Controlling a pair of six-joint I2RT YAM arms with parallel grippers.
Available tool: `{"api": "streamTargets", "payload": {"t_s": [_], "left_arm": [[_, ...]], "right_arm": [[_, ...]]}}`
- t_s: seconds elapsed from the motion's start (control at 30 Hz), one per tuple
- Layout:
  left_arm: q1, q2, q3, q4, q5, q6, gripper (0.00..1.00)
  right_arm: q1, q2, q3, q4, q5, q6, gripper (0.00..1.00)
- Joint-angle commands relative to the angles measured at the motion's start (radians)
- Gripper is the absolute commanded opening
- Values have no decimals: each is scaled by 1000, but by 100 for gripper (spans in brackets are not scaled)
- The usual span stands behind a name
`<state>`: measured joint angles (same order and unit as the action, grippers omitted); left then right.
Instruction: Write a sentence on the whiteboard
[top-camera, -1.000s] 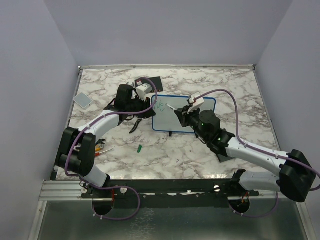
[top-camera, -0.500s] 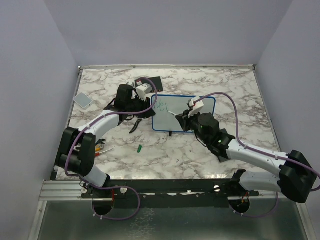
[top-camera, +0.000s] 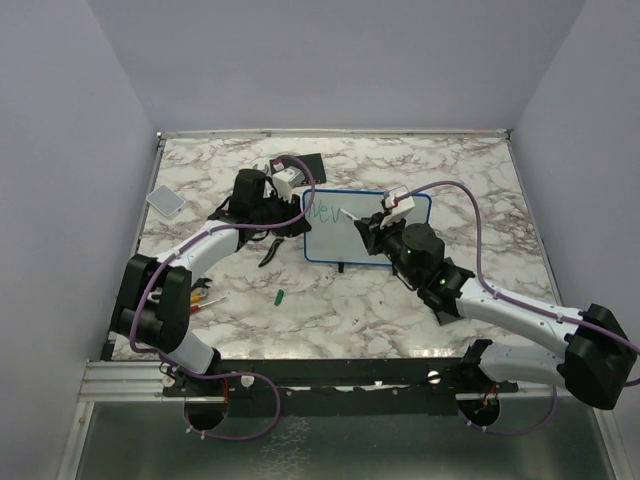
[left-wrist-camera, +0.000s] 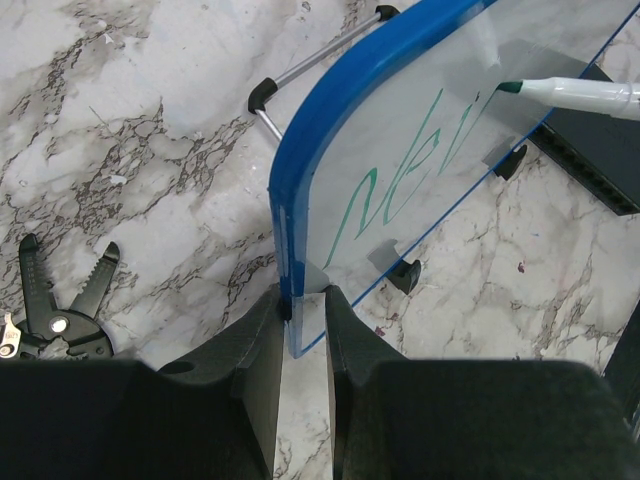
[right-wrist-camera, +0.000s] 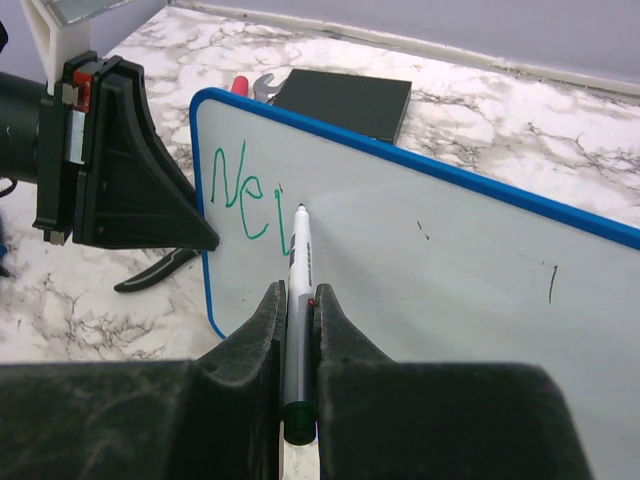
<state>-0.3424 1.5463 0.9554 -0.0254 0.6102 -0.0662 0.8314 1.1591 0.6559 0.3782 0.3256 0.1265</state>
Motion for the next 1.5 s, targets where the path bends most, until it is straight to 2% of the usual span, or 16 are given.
{"api": "streamTargets", "payload": {"t_s": [0.0, 0.97, 1.47], "left_arm": [[-9, -15, 17, -10, 13, 7, 21], [-9, -16, 17, -10, 14, 6, 21], [-10, -14, 17, -10, 13, 7, 21]], "right_arm": [[-4, -12, 30, 36, 73, -30, 1], [-3, -35, -82, -74, 51, 62, 1], [-4, -44, -29, -36, 120, 20, 1]]}}
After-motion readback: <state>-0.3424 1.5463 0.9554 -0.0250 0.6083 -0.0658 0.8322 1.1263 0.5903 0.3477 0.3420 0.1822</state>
